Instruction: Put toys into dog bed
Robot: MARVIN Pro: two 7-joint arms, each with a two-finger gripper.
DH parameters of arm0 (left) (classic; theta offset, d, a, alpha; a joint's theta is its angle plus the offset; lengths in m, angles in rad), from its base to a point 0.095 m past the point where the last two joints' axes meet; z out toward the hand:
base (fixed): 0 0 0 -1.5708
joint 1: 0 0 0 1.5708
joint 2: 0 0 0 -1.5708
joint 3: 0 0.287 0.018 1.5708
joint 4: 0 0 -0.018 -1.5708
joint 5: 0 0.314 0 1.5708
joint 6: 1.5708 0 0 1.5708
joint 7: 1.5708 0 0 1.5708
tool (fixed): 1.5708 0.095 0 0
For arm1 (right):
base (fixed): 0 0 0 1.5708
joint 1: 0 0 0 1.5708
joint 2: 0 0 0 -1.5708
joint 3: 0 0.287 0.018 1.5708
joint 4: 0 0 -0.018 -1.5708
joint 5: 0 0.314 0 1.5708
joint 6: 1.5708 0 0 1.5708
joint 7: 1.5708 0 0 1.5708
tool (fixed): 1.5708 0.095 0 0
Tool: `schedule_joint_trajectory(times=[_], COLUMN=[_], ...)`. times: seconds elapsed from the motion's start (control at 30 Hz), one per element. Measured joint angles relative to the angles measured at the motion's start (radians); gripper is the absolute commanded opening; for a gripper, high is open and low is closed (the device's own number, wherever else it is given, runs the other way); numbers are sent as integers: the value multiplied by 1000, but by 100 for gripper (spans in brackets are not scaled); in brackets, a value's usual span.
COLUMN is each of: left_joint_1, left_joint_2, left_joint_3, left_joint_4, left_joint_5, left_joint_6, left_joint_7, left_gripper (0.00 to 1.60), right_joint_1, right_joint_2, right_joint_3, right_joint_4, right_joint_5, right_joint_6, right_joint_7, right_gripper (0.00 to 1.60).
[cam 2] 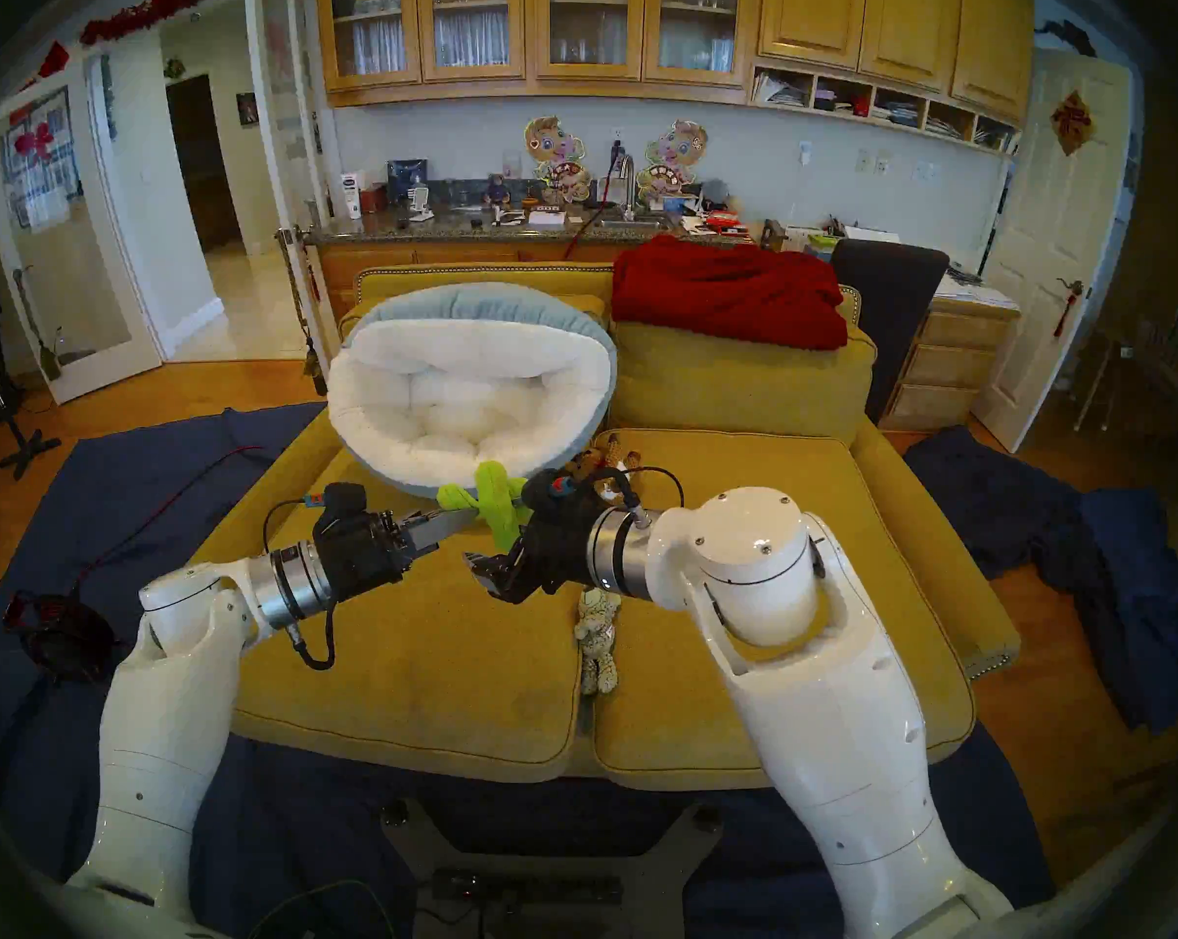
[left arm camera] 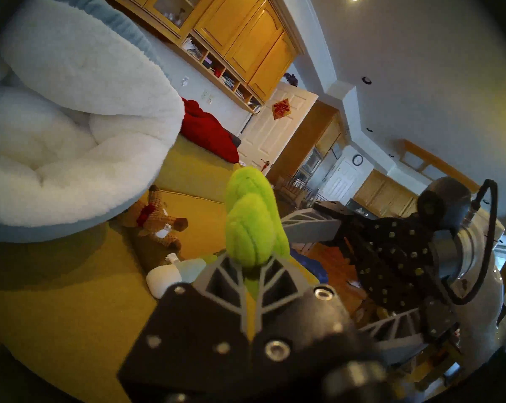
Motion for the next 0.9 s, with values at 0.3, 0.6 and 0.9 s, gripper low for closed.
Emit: schedule_joint_trajectory(times=[0.3,0.6,0.9], left_joint_1=[-12,-27,-77], left_joint_2=[9,22,54], left_joint_3=[-22,-39,-53], left_joint_4=[26,36,59], left_joint_5=[14,19,57], left_joint_6=[-24,-44,-67], left_joint_7=[35,42,86], left_gripper=[0,0,0], right_joint_1=[-33,-84,-138], right_joint_2=[27,46,61], right_joint_3=[39,88,137], right_joint_4=[-33,-45,-40], right_joint_5=[13,28,39], right_joint_6=[15,3,-18], right_joint_7=[22,34,38], right_gripper=[160,160,160])
